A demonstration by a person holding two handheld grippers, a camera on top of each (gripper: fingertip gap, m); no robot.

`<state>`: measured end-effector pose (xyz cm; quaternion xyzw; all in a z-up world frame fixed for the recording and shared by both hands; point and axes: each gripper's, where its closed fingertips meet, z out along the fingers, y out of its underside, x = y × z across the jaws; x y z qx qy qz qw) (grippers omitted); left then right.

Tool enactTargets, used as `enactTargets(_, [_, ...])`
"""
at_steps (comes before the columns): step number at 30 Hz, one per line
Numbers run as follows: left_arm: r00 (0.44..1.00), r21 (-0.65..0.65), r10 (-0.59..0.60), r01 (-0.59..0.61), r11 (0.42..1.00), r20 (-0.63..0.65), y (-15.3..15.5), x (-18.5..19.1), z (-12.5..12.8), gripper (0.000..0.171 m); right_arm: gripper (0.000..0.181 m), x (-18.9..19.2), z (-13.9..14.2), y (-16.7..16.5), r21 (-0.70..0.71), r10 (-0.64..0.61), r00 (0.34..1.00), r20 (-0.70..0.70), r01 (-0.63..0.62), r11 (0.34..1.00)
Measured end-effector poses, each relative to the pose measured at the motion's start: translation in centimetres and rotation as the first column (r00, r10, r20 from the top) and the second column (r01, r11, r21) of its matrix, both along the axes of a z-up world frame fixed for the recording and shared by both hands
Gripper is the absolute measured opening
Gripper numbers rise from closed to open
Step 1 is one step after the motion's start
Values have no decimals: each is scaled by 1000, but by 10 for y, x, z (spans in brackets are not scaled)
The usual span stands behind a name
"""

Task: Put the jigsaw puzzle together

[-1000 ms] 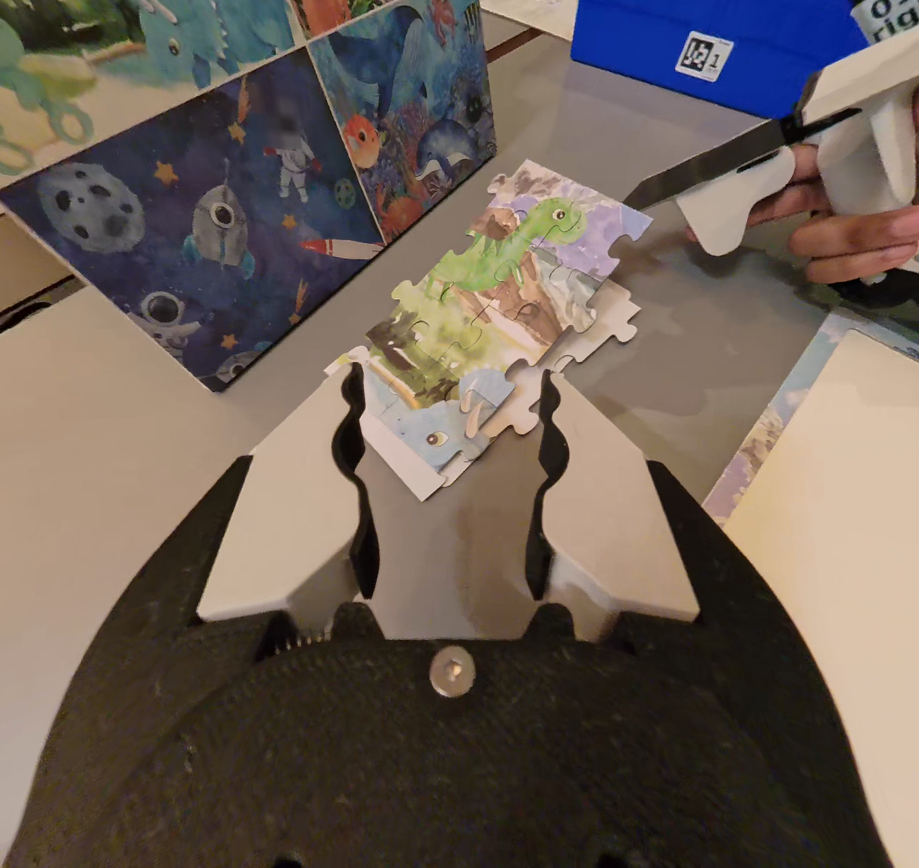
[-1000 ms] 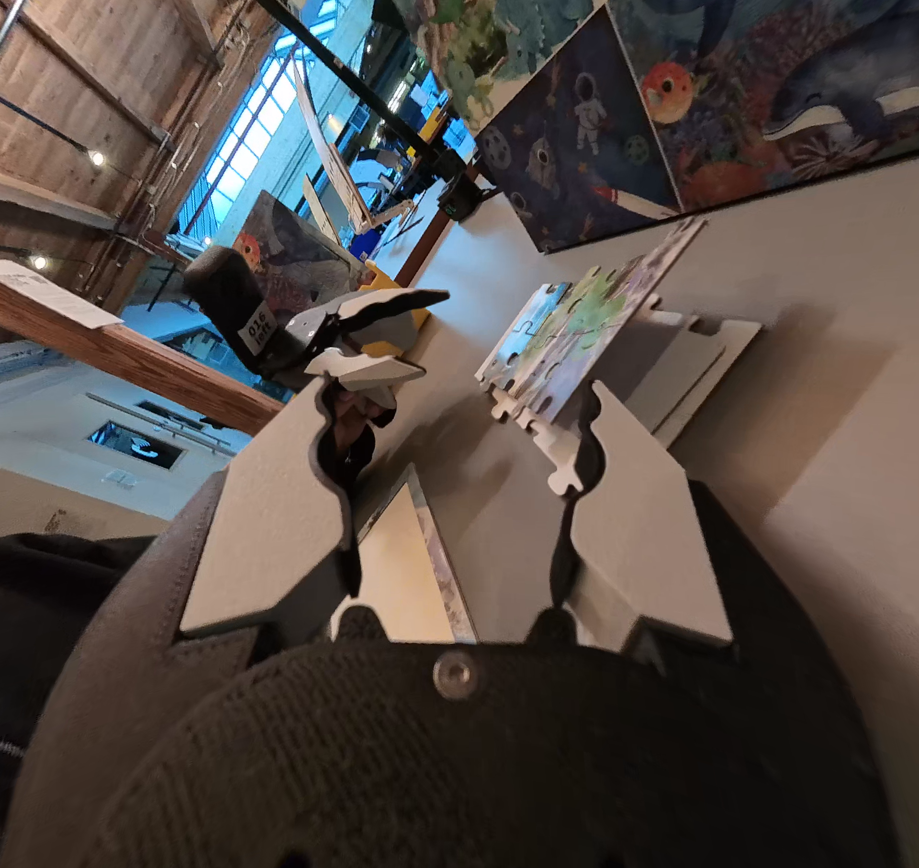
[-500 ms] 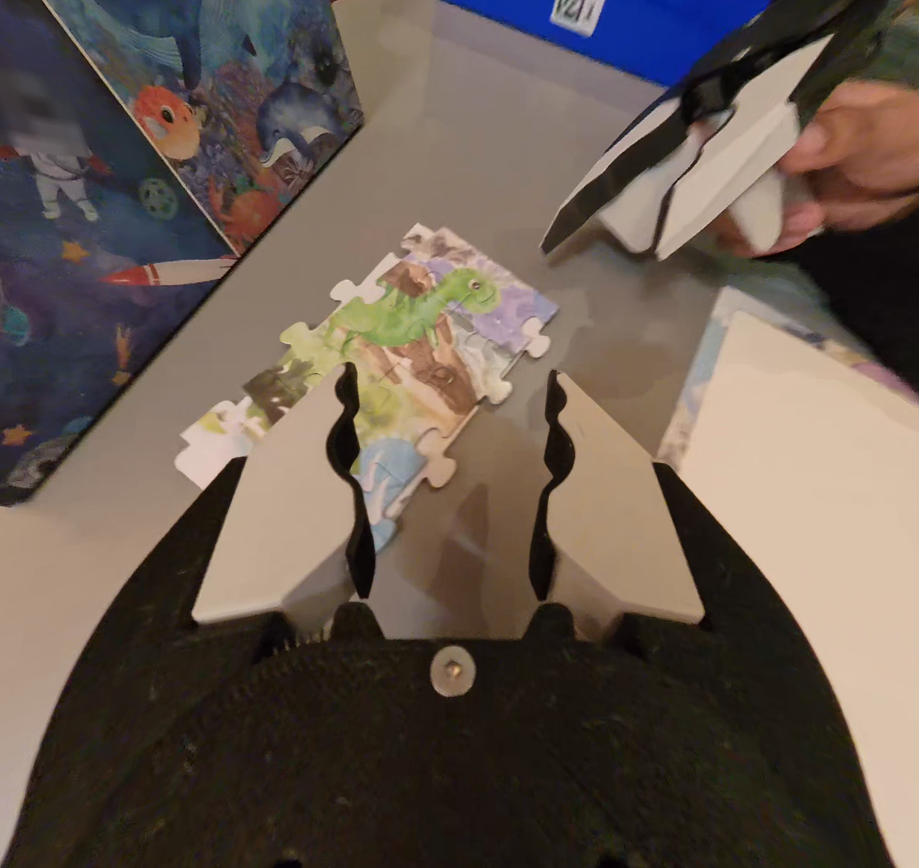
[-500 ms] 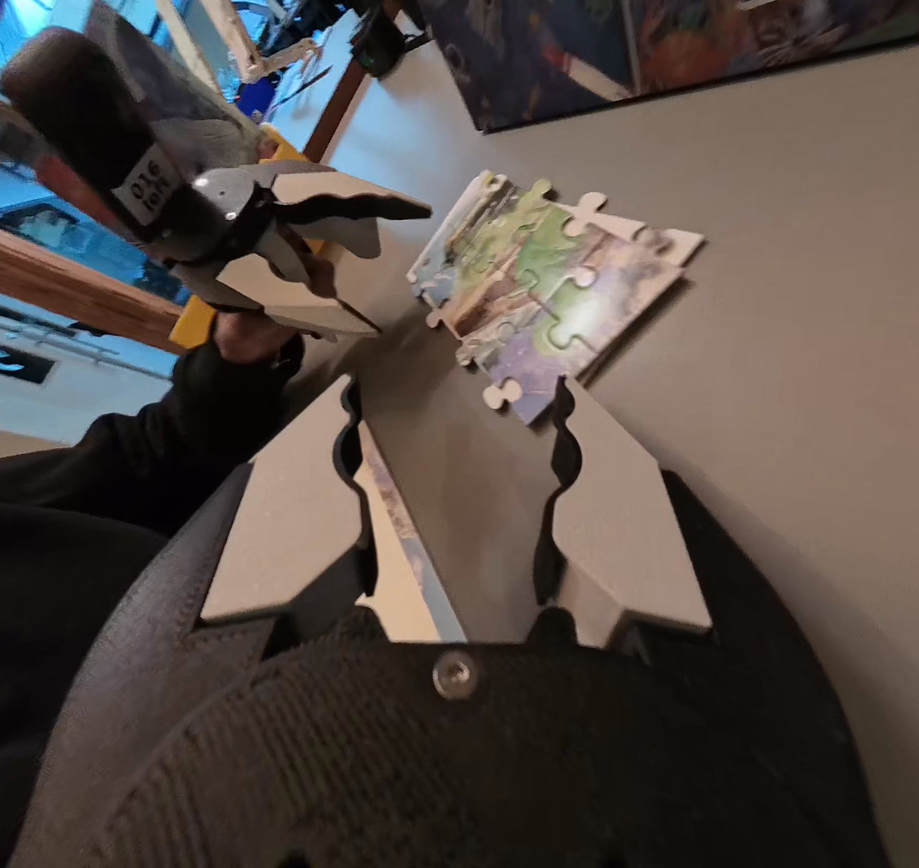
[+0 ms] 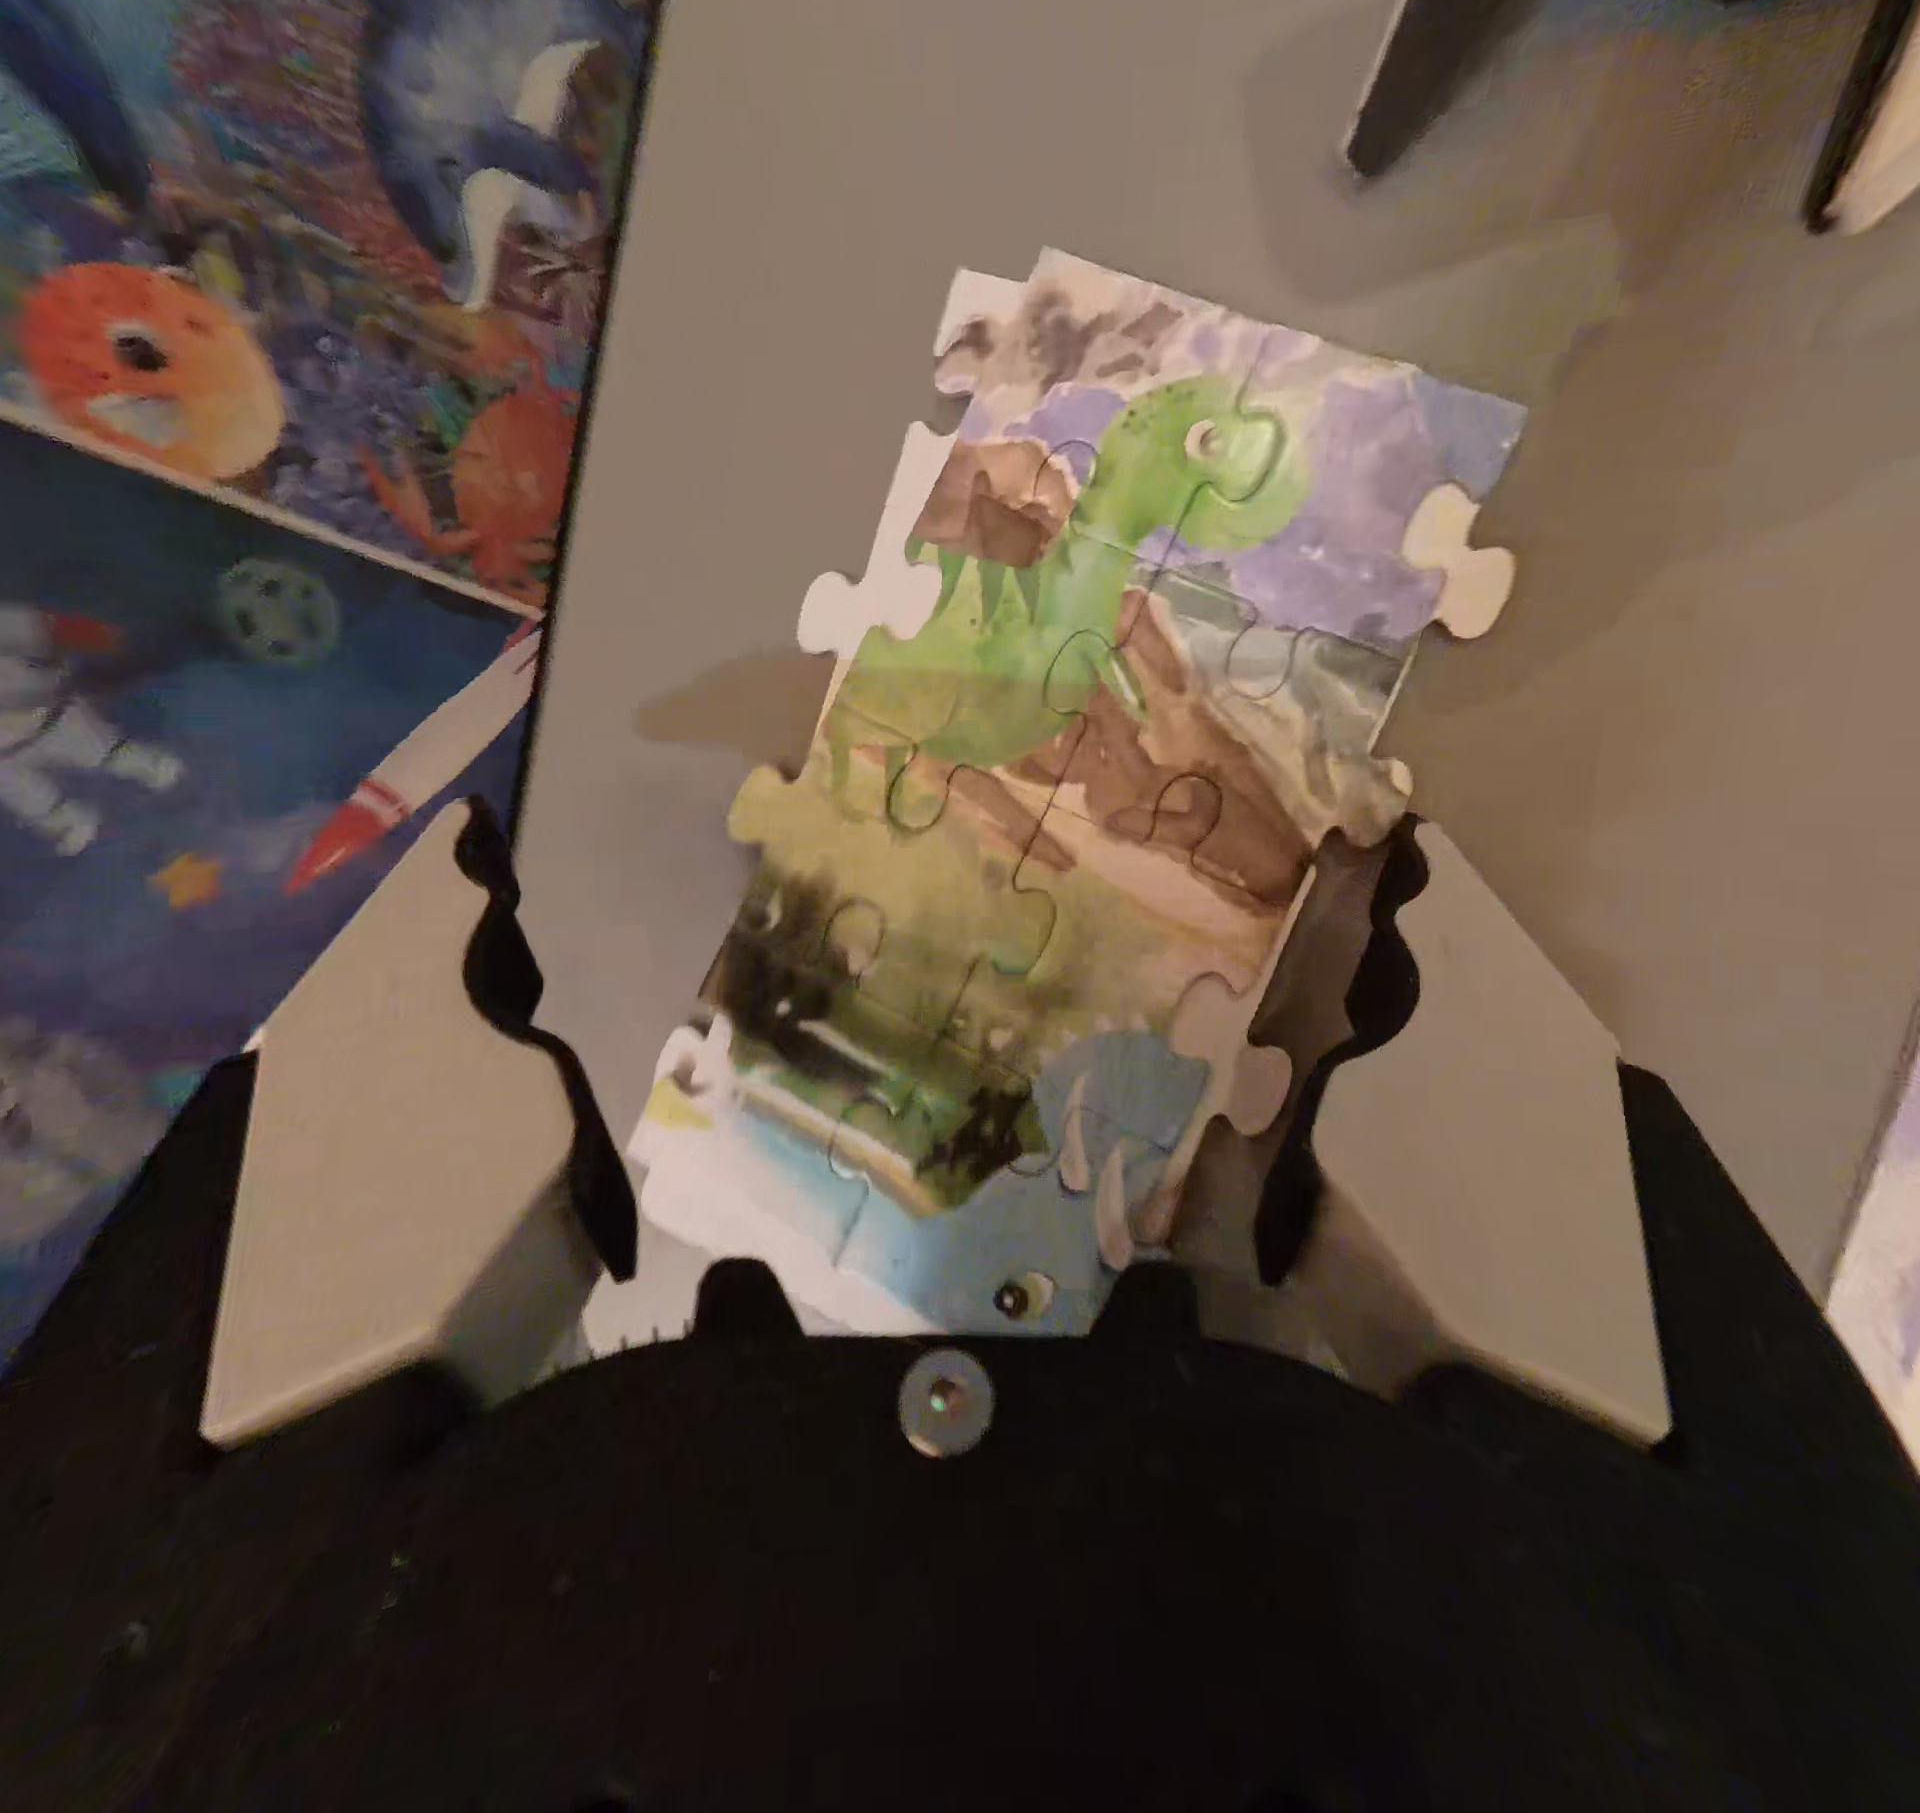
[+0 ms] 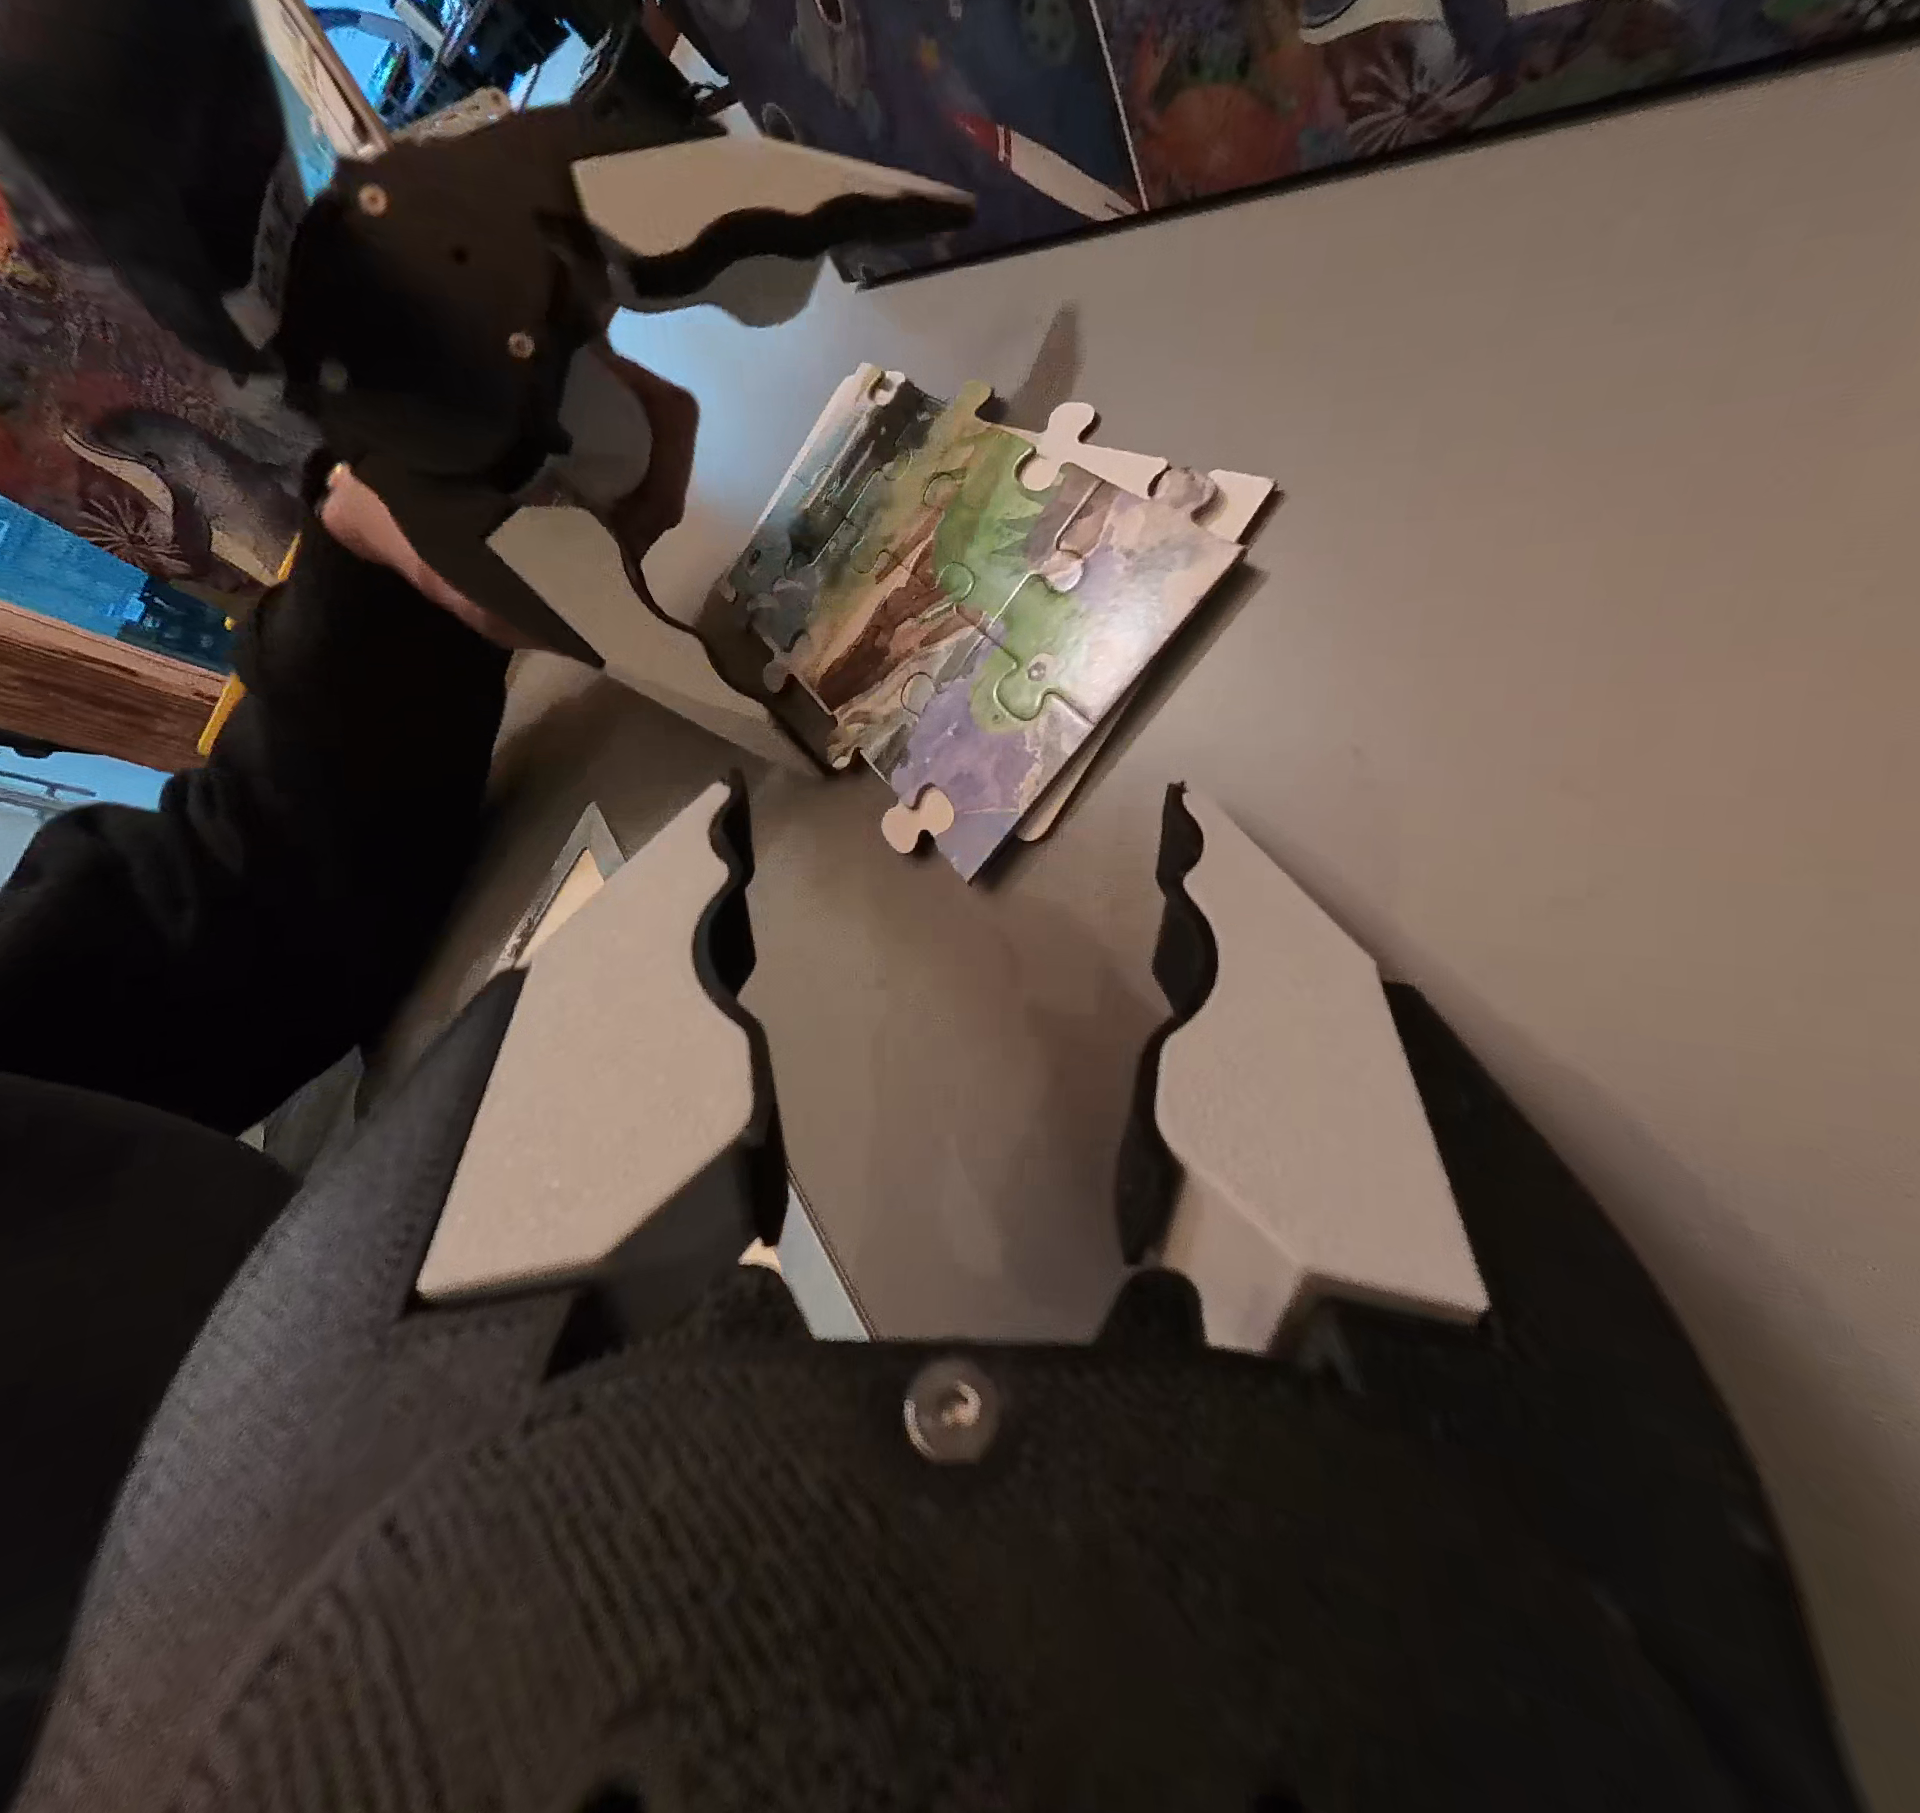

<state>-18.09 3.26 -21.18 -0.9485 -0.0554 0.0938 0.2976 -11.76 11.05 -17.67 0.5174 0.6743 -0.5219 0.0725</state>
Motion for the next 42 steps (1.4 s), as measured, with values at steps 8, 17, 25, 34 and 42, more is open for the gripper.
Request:
enactTargets(8, [958, -95, -226, 245, 965, 178, 1, 21, -10, 127, 76, -2, 2, 2, -36, -6, 1000, 5, 7, 999])
enactTargets(17, [958, -65, -236, 249, 966, 161, 0, 33, -6, 95, 78, -5, -2, 14, 5, -55, 998, 9, 55, 998])
enactTargets(25, [979, -15, -151, 154, 988, 137, -3, 31, -5, 96, 79, -10, 2, 21, 14, -97, 995, -21, 97, 995])
enactTargets(34, [982, 24, -142, 140, 990, 123, 4, 30, -5, 96, 80, -3, -3, 11, -2, -38, 999, 21, 38, 999])
enactTargets(42, [984, 64, -125, 118, 991, 127, 5, 30, -2, 97, 84, 5, -11, -2, 175, 51, 998, -41, -43, 984])
